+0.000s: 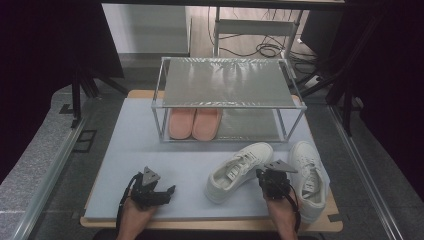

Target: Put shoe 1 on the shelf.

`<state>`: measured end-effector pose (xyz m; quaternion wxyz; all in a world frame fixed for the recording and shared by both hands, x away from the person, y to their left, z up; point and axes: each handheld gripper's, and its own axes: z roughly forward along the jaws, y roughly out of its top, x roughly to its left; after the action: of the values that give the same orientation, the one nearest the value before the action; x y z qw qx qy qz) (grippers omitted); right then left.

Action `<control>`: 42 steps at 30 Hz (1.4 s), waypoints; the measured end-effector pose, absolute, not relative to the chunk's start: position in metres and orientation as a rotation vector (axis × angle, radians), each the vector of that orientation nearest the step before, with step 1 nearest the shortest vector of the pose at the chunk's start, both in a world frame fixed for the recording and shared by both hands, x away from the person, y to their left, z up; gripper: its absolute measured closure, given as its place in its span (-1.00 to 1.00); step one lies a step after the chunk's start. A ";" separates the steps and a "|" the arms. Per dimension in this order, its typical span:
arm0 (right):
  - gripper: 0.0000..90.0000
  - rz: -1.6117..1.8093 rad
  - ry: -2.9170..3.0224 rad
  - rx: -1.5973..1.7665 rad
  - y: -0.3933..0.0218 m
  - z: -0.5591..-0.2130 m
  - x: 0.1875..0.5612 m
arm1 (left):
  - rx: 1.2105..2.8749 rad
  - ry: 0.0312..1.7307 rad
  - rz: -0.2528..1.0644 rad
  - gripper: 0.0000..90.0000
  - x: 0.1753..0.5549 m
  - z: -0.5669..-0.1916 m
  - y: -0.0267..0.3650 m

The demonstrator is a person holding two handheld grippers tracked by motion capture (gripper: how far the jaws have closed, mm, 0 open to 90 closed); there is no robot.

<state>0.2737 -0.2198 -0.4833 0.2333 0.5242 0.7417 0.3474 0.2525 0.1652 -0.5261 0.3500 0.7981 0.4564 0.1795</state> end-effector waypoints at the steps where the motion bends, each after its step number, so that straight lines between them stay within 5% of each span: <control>1: 0.99 0.965 2.042 1.437 -0.218 -0.483 0.276 | 2.067 1.182 0.465 -0.56 0.253 -0.526 0.165; 9: 0.99 1.017 2.097 1.399 -0.213 -0.484 0.282 | 2.068 1.181 0.465 -0.56 0.252 -0.526 0.165; 25: 0.99 1.224 2.292 1.149 -0.191 -0.450 0.227 | 2.068 1.182 0.466 -0.56 0.252 -0.526 0.165; 42: 1.00 1.205 2.377 1.092 -0.154 -0.459 0.246 | 2.069 1.181 0.466 -0.56 0.252 -0.526 0.165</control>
<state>0.2464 -0.1536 -0.4590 0.1304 0.3759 0.8184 0.4147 0.2524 0.1651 -0.5261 0.3497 0.7985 0.4559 0.1797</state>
